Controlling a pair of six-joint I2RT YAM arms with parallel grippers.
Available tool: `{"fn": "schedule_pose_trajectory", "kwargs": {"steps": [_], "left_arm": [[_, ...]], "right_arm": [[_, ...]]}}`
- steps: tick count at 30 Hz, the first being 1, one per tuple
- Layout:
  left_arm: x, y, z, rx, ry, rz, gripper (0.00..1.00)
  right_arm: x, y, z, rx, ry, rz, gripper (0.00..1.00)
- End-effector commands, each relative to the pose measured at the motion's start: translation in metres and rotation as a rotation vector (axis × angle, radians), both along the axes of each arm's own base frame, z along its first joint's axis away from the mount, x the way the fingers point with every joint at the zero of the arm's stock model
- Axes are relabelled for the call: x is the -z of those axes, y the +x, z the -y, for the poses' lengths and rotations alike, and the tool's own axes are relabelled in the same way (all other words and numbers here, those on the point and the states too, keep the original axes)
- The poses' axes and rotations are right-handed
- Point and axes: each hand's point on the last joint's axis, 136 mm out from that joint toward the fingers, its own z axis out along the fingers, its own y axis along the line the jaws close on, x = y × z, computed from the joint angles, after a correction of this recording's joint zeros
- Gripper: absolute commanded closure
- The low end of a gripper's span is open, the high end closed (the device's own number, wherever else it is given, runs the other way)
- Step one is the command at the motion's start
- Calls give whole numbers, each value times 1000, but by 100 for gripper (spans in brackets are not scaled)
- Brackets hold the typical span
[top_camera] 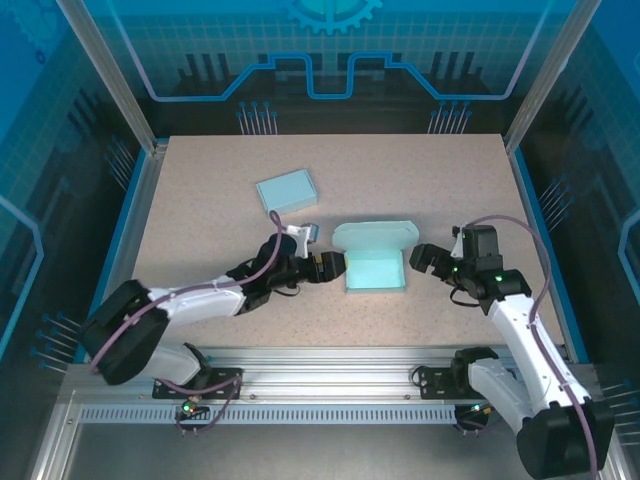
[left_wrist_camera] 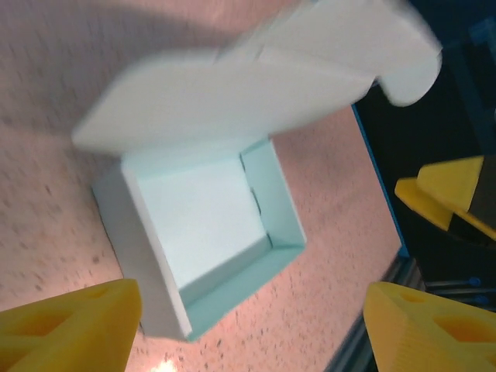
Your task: Fold the paper box
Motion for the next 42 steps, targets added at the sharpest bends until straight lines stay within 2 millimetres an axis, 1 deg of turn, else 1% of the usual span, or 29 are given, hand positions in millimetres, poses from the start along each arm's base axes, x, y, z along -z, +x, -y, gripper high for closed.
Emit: {"fn": "schedule_pose_trajectory", "kwargs": {"steps": [1, 5, 7, 10, 13, 14, 15, 18, 21, 24, 27, 29, 31, 36, 39, 42], "left_arm": [[7, 5, -36, -36, 297, 114, 21], [-9, 13, -60, -50, 474, 278, 19], [-18, 16, -71, -60, 548, 357, 19], [-27, 18, -77, -45, 593, 430, 17], [-29, 23, -79, -29, 600, 458, 16], [-26, 24, -79, -21, 598, 457, 16], [-24, 27, -79, -14, 587, 456, 16], [-19, 33, -75, 14, 548, 449, 15], [-15, 39, -69, 51, 510, 454, 14], [-14, 46, -62, 80, 483, 462, 13], [-12, 51, -51, 116, 460, 478, 13], [-12, 54, -43, 139, 434, 501, 13], [-8, 58, -36, 161, 411, 511, 15], [1, 70, -18, 213, 382, 524, 19], [4, 75, -8, 246, 367, 536, 21], [9, 80, 0, 272, 358, 536, 25]], "right_arm": [[-15, 5, 0, -26, 26, 65, 0], [-21, 8, -6, -50, 140, 93, 0], [-28, 10, -6, -51, 205, 125, 0], [-32, 11, -3, -51, 255, 150, 0], [-30, 12, -4, -68, 305, 144, 0], [-23, 11, 2, -16, 303, 100, 0], [-6, 4, 16, 109, 290, -4, 0], [-1, 5, 17, 86, 344, -26, 0], [-4, 9, 18, 73, 376, 25, 0], [-6, 14, 29, 113, 327, 61, 0], [-9, 19, 31, 82, 299, 103, 0], [-4, 19, 45, 151, 236, 85, 0], [4, 16, 48, 174, 226, 77, 0], [-1, 18, 35, 77, 250, 98, 0], [-7, 20, 30, 28, 221, 116, 7], [-9, 23, 24, -14, 170, 135, 18]]}}
